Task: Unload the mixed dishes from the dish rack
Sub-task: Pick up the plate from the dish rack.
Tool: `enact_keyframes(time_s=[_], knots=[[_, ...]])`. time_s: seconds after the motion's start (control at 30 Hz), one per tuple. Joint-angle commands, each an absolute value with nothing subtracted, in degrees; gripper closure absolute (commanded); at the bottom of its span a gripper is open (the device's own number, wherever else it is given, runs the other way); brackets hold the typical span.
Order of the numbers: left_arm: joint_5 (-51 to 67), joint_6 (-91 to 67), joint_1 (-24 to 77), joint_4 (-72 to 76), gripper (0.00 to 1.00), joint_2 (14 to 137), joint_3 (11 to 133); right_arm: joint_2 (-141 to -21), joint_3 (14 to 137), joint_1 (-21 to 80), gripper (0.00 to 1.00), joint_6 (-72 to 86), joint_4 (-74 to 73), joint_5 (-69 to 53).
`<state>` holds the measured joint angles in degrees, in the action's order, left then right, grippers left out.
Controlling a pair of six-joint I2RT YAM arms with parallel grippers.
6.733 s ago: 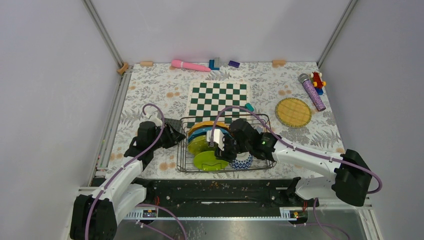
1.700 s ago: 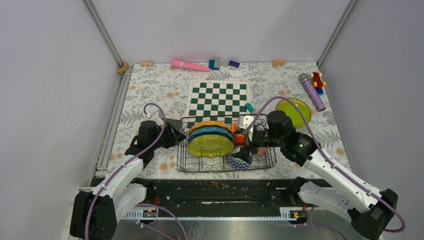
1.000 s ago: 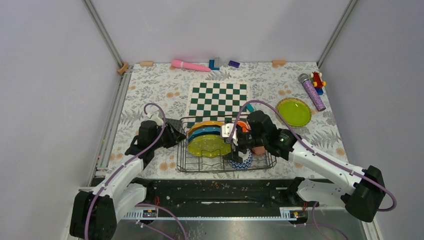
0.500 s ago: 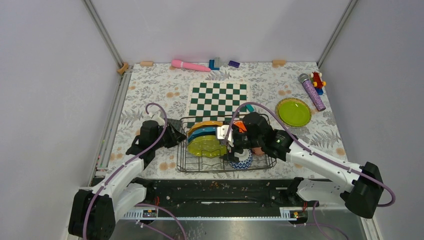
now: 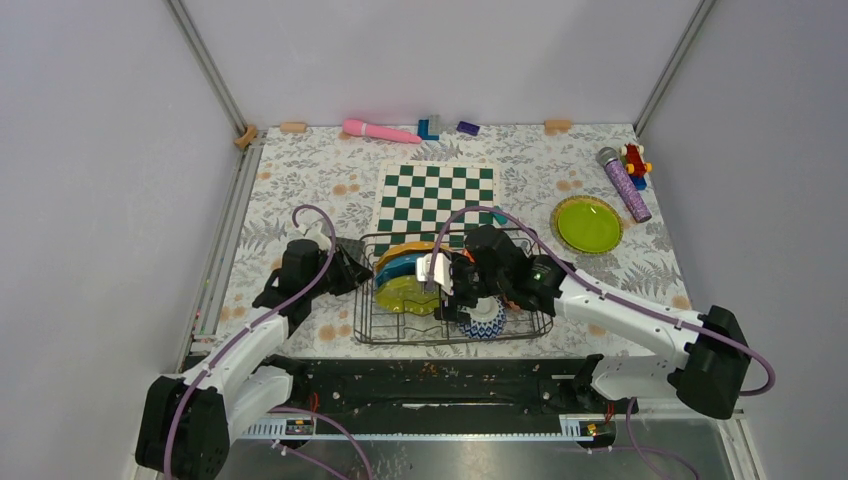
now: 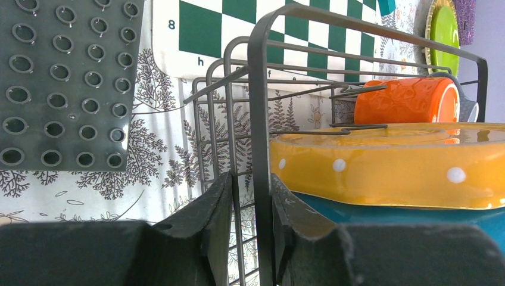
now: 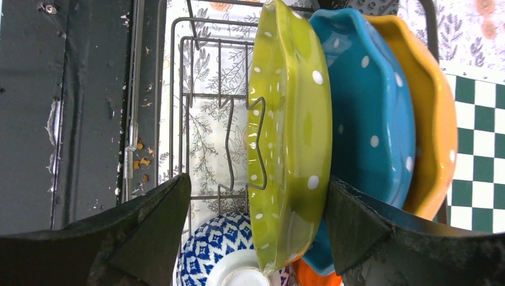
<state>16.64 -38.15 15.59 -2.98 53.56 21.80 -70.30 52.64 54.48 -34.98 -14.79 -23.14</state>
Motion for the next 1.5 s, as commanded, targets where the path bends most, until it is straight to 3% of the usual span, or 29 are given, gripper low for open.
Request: enact_keyframes(time_s=[0.0,0.2,0.83,0.97,1.13,1.47], knots=[[16.0,-36.6,16.3,-3.6,0.83,55.5,22.2,-72.5,56.4,55.3,0.17,-36.2,-17.5,-23.0],[16.2,-36.6,16.7,-3.3,0.83,55.9,22.3,-74.7,57.4,55.4,0.25,-36.6,-16.6,-22.7],[16.2,-36.3,16.9,-3.8,0.83,54.9,22.4,-75.2,58.1,55.5,0.77,-37.6,-12.9,-19.6],[15.7,-36.1,16.9,-4.3,0.83,54.9,22.5,-73.5,57.8,55.6,0.81,-38.2,-11.4,-20.6],[15.5,-35.9,16.9,-5.3,0.84,54.6,22.7,-70.8,56.7,55.8,1.0,-37.8,-7.0,-21.4],[13.3,-35.2,16.9,-8.0,0.83,53.3,23.5,-64.9,53.7,55.8,1.0,-37.0,2.0,-22.1]])
